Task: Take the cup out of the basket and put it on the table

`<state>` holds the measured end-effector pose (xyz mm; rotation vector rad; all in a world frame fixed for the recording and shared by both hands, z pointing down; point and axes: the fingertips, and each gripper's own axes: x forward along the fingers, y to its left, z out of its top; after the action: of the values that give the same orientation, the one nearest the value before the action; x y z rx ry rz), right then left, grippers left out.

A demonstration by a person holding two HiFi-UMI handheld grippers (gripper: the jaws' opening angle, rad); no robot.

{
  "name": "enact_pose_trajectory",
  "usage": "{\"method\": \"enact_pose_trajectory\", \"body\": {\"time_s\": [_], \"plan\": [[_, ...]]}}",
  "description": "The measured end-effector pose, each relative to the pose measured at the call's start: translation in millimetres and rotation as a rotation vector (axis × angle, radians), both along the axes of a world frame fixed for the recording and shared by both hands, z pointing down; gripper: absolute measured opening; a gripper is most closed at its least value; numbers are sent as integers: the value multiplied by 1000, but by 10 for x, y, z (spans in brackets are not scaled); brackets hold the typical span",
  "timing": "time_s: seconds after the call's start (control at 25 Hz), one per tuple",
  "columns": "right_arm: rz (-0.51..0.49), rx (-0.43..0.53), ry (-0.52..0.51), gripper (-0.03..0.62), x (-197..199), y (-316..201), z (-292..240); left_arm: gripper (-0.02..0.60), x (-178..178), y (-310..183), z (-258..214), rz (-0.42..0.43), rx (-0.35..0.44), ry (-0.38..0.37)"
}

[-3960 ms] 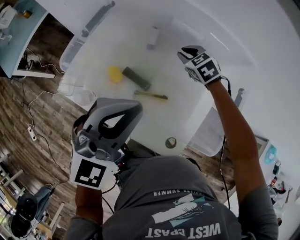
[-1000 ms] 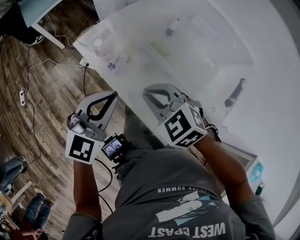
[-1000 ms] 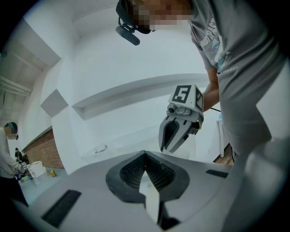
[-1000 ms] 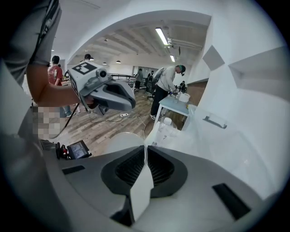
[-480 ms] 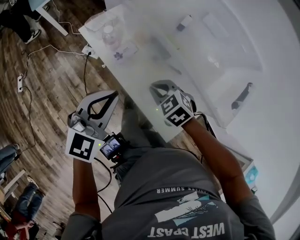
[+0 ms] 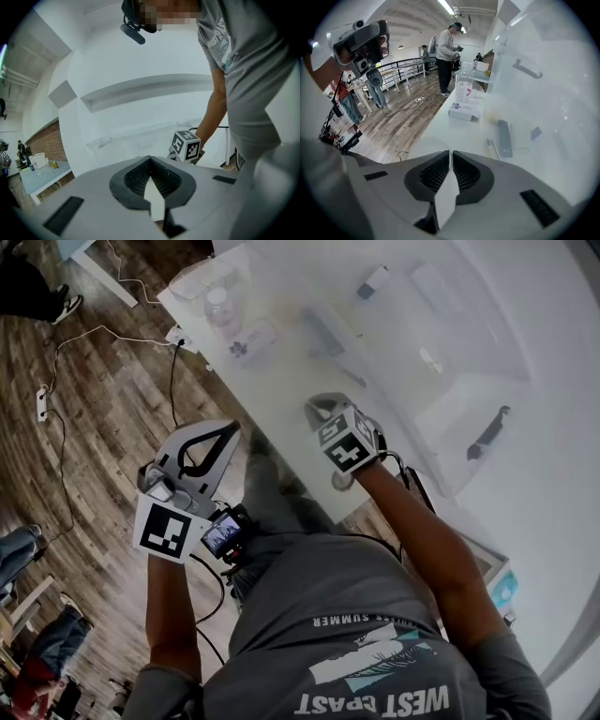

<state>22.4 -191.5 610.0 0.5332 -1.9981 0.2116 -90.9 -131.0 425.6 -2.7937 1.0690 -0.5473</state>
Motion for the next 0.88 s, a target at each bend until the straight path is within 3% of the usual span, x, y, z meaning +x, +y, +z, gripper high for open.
{"method": "enact_pose_trajectory", "body": {"time_s": [0.4,0.64,0.88], "plan": [[72,-17,-41,39,116,-35,-76,9,142,-112,-69,40,7,-11],[97,54,-118,83,122,-17,-416,9,193,-131,-173,59,23,-26],[98,168,-218,84,120,65,-930,9,254,-117,-318,73,40,-40]]}}
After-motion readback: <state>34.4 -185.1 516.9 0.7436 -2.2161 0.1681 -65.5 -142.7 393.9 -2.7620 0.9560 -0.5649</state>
